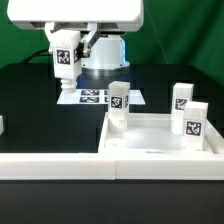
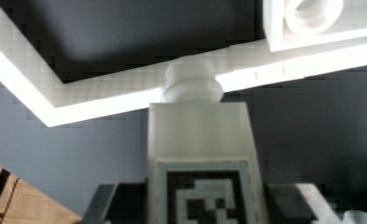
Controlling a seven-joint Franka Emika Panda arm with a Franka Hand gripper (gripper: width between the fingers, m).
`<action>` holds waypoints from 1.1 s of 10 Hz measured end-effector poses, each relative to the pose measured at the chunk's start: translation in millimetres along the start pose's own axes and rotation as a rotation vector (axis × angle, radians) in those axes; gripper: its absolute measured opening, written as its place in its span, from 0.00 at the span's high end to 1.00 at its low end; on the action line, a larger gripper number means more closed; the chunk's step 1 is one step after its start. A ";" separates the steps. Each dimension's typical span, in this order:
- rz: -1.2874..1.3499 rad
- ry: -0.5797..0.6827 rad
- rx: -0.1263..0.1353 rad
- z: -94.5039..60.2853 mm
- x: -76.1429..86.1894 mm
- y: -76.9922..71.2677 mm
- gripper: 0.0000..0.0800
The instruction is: Assemble square table
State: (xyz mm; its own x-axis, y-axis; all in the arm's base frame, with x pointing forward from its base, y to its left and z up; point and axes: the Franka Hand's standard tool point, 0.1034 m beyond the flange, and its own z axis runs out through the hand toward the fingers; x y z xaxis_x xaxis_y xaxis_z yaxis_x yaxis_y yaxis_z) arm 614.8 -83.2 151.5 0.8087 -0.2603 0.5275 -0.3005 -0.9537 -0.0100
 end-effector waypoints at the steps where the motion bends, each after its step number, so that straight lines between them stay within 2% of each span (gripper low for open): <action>1: 0.022 0.030 -0.007 2.9 -9.3 -8.6 0.64; 2: 0.032 0.018 0.011 9.8 -17.2 -32.3 0.64; 3: 0.029 0.030 0.025 12.7 -5.8 -44.9 0.64; 4: 0.024 0.043 0.027 22.3 1.0 -51.4 0.64; 6: 0.058 0.012 0.050 31.1 -1.8 -78.7 0.64; 8: 0.050 0.015 0.039 31.1 -1.1 -70.6 0.64; 10: 0.047 0.017 0.036 32.6 -3.6 -70.3 0.64; 11: 0.036 0.047 0.019 38.3 -12.6 -66.6 0.64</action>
Offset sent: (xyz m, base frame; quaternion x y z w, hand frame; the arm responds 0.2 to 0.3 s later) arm 0.0538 0.0421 -0.0111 0.0718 0.0367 0.0712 0.9942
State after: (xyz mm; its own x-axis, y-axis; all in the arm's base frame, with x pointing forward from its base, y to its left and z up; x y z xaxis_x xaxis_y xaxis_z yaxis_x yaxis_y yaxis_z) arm 644.0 -22.2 112.9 0.7730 -0.2874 0.5656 -0.3188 -0.9467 -0.0454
